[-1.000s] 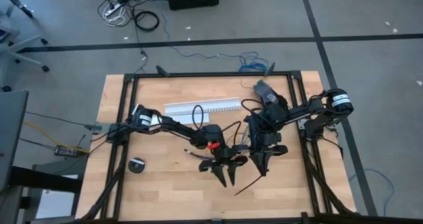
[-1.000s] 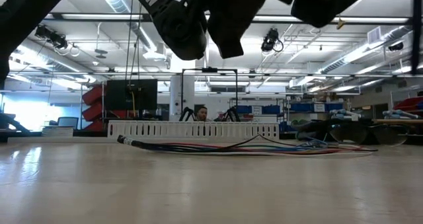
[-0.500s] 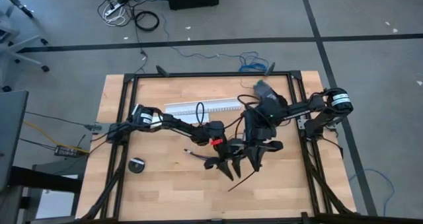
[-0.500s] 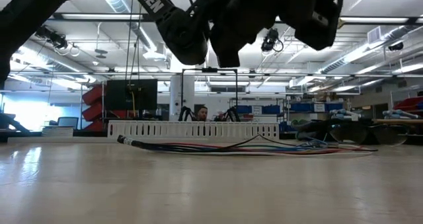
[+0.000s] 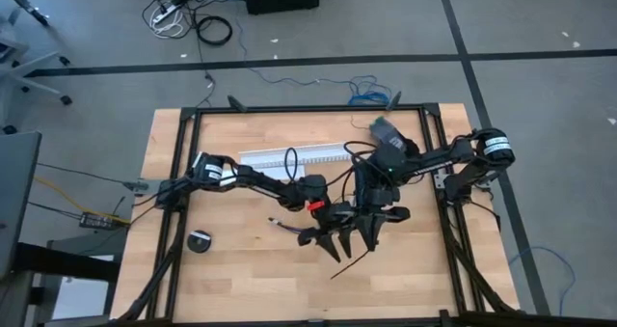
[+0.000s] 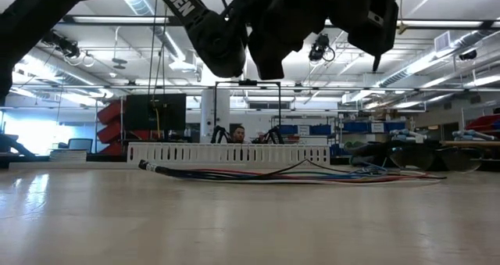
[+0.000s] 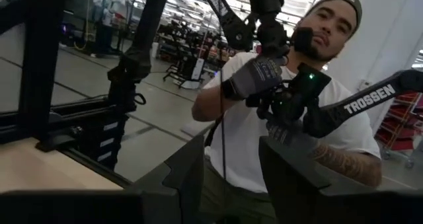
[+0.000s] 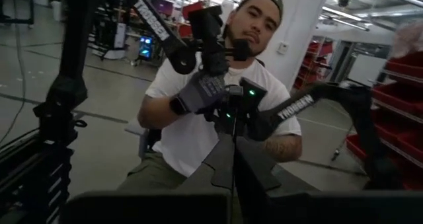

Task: Ziptie cables
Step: Wrap the colored wires together using a zip tie

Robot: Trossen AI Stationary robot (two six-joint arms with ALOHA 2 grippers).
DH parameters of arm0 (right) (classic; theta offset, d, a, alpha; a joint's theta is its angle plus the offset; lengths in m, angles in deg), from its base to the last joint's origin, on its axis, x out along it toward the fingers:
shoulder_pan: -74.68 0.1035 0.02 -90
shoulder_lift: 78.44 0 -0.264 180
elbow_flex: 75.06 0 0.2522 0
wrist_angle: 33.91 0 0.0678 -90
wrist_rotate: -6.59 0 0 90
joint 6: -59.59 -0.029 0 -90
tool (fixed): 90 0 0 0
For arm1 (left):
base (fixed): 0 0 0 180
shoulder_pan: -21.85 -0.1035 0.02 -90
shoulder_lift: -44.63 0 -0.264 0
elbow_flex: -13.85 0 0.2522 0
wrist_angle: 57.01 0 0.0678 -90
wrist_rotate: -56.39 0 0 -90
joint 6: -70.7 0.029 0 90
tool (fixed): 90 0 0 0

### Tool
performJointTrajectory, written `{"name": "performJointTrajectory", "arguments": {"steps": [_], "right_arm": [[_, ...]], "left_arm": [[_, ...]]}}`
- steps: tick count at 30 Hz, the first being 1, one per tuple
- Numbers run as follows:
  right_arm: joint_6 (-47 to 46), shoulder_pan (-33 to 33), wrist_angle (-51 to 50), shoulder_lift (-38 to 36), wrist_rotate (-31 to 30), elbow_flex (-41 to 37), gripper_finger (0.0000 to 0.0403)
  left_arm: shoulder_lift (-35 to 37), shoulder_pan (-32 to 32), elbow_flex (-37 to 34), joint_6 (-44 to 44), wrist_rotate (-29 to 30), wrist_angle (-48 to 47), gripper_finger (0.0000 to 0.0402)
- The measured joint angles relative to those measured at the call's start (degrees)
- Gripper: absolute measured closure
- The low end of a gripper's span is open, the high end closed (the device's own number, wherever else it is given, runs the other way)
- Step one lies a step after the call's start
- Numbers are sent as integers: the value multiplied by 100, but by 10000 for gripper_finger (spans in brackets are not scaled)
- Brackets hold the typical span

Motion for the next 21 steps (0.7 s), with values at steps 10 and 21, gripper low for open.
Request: {"name": "performJointTrajectory", "arguments": {"steps": [10, 21], "right_arm": [[668, -171, -745, 7, -7, 2, 403], [802, -227, -961, 7, 26, 2, 403]], "left_arm": [[0, 33, 0, -2, 35, 19, 264], [0, 33, 0, 103, -15, 19, 264]]}}
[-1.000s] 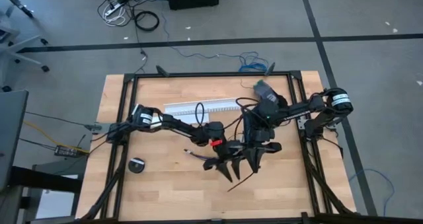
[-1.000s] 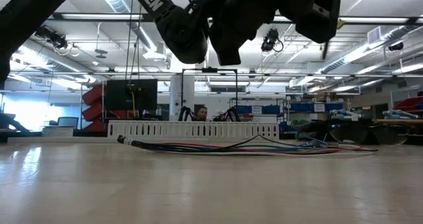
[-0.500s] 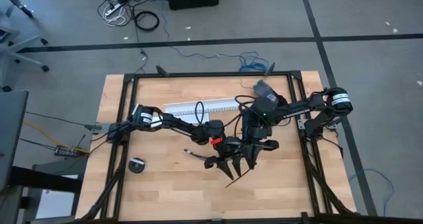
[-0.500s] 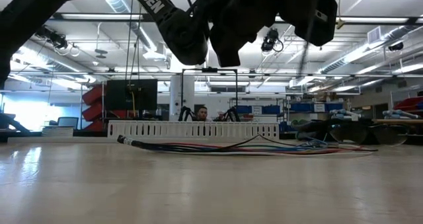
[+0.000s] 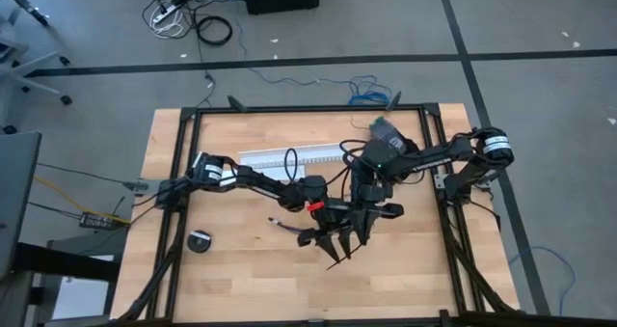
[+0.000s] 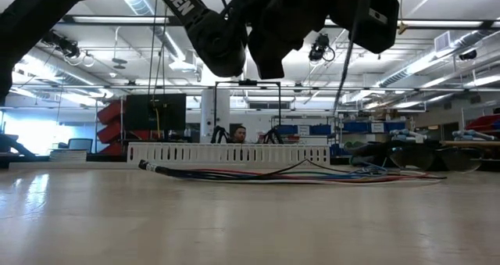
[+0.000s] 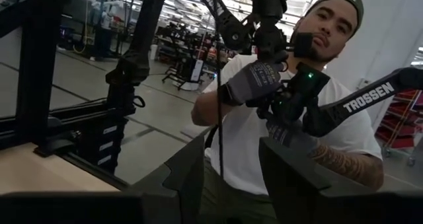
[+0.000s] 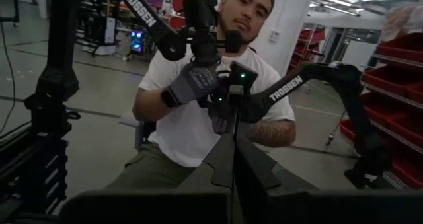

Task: Ziptie cables
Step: Wrap the colored wires together using a zip tie

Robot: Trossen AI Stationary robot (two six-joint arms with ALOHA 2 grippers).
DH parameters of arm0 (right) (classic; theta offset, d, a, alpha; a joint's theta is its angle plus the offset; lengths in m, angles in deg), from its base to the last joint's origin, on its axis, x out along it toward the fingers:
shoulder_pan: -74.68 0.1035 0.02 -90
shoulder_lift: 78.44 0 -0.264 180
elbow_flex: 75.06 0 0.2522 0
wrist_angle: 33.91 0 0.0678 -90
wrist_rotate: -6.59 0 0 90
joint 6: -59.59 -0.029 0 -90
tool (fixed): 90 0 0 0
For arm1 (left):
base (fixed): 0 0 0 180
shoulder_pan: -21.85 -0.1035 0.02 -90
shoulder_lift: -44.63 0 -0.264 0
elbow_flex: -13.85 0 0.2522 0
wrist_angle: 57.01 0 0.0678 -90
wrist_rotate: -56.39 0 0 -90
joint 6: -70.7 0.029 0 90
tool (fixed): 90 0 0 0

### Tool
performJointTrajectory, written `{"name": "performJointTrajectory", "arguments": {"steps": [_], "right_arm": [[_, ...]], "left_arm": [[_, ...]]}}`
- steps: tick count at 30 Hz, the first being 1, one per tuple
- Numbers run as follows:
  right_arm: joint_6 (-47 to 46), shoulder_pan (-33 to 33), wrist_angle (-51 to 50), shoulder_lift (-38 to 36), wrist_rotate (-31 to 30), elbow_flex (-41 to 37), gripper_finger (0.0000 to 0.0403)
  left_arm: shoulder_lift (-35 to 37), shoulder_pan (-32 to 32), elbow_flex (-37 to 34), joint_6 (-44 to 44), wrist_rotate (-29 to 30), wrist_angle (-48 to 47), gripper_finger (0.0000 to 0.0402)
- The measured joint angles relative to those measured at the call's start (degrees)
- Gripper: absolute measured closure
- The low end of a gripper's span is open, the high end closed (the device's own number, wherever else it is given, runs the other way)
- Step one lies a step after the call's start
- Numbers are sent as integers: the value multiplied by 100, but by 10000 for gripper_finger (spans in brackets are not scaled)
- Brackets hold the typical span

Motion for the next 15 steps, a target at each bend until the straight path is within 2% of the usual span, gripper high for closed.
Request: {"name": "performJointTrajectory", "arguments": {"steps": [6, 15], "right_arm": [[14, -2, -39, 0, 3, 0, 403], [24, -2, -46, 0, 5, 0, 403]], "left_arm": [[0, 0, 0, 32, 5, -2, 279], [0, 6, 0, 185, 55, -4, 350]]}}
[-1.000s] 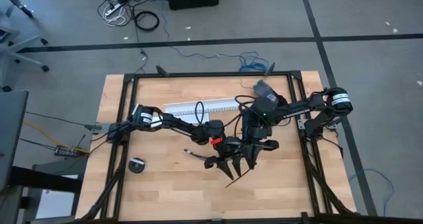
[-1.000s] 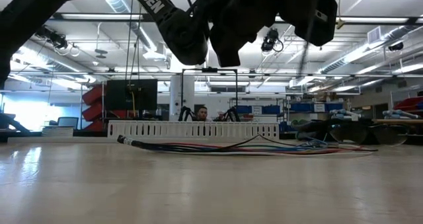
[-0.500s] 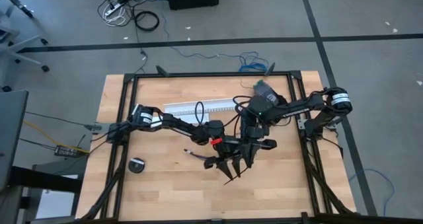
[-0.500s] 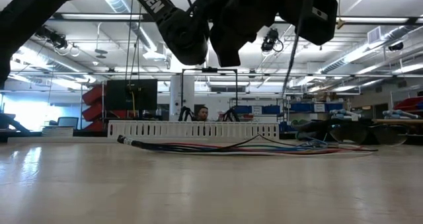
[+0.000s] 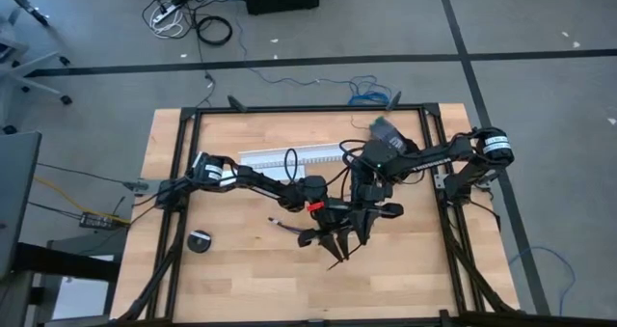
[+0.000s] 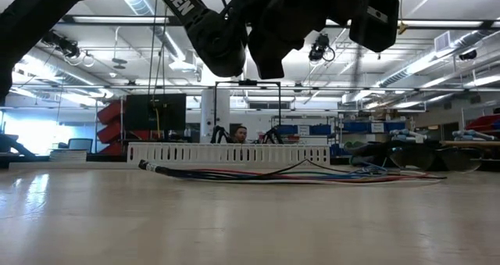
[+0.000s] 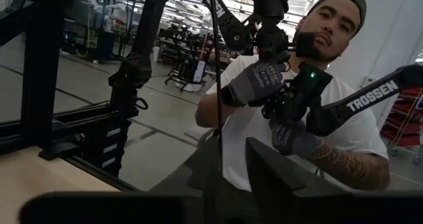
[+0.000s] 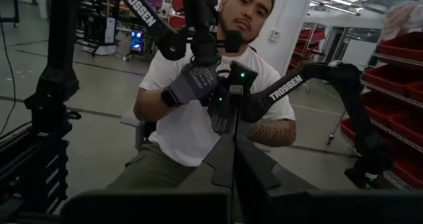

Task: Ziptie cables
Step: Wrap the colored wires together using a zip tie

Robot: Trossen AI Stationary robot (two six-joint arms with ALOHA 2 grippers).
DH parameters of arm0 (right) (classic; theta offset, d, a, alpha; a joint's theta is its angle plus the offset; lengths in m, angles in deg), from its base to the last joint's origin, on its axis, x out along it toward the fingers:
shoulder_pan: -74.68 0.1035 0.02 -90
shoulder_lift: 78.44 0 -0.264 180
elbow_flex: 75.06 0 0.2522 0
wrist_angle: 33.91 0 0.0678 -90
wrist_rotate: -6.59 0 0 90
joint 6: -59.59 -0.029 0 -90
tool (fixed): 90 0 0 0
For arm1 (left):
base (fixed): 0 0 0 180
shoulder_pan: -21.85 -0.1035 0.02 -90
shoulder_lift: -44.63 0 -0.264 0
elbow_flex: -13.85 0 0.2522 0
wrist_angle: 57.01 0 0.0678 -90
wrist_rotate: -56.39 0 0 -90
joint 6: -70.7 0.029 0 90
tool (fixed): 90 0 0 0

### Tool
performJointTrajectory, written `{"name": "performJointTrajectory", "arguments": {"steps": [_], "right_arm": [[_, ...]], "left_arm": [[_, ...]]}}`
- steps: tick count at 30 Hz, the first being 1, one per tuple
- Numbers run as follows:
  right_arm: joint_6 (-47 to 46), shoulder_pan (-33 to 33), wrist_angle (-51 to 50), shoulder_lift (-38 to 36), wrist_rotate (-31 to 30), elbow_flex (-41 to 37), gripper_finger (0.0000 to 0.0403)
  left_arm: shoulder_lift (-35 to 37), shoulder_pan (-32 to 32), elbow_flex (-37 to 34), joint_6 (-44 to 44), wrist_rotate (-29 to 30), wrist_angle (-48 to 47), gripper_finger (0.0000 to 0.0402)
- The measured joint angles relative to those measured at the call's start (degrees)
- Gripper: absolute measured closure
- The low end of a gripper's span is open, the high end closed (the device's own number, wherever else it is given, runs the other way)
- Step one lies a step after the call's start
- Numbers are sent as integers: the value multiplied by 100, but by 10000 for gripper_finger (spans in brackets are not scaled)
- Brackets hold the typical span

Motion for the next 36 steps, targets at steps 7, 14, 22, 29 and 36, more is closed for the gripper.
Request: {"name": "performJointTrajectory", "arguments": {"steps": [7, 14, 22, 29, 36], "right_arm": [[-4, 4, -15, 0, 5, 0, 403], [-86, 4, -20, 0, -29, 0, 399], [-1334, 0, 14, 0, -341, 0, 363], [-1965, -40, 99, -2, -494, 0, 277], [-2351, -390, 205, -381, -483, -2, 202]], "left_arm": [[0, 3, 0, 300, 88, -2, 399], [0, 9, 0, 302, 97, -2, 401], [2, 46, 0, 268, 60, 50, 401], [8, 46, 0, 129, 49, 162, 401], [9, 49, -3, 126, 26, 227, 401]]}}
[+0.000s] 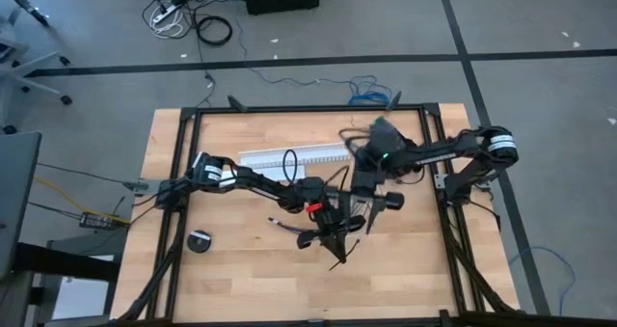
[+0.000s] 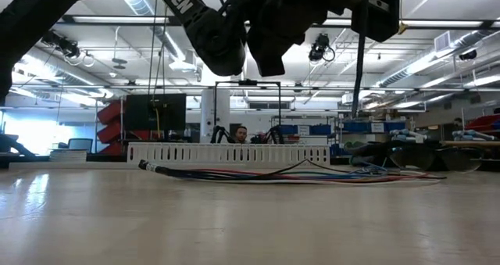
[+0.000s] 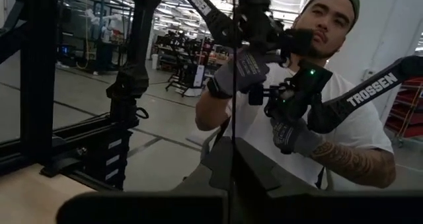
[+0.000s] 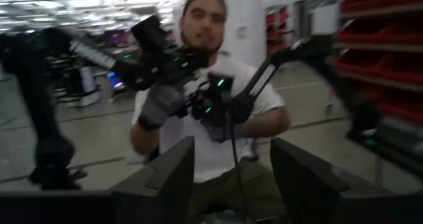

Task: Ziptie cables
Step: Wrap the colored wires together using a zip tie

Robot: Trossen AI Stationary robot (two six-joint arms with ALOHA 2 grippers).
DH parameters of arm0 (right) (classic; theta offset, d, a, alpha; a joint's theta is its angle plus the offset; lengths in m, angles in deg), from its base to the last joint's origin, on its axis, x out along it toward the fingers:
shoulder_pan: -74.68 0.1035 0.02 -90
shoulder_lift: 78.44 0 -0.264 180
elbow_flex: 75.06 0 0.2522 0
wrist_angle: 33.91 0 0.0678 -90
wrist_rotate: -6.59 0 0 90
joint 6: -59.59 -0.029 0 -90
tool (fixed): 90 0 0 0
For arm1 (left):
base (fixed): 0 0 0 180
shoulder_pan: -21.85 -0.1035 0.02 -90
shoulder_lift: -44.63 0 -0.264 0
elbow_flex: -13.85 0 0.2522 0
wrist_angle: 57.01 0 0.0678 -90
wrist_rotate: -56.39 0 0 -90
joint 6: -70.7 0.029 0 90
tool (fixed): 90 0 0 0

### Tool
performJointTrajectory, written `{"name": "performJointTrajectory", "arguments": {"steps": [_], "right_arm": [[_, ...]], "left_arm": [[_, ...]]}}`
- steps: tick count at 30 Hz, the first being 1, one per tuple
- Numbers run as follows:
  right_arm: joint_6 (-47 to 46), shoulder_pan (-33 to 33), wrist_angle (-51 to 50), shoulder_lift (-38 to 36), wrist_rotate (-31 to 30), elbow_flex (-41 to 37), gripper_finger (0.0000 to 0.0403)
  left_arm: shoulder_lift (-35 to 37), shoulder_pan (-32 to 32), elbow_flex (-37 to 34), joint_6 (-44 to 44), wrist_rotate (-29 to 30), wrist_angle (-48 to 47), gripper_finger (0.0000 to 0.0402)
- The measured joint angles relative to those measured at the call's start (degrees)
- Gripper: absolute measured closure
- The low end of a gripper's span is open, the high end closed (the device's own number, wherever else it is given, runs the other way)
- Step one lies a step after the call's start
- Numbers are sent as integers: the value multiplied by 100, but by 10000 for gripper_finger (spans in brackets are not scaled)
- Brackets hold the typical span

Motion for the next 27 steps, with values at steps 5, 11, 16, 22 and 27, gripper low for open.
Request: {"name": "performJointTrajectory", "arguments": {"steps": [5, 11, 16, 22, 27], "right_arm": [[-21, -245, -10, -721, -284, -223, 189], [58, -586, -95, -1819, -560, -873, 196], [76, -767, -104, -2711, -1066, -1619, 203], [27, -892, -104, -3479, -1717, -2304, 208], [-86, -1016, -108, -3834, -1838, -2550, 209]], "left_arm": [[0, -2, -137, -123, 40, 468, 401], [2, -42, -491, -165, 289, 660, 401], [2, -153, -898, -180, 586, 940, 401], [373, -420, -1451, -167, 859, 1185, 401], [1152, -733, -1886, 97, 1072, 1086, 401]]}}
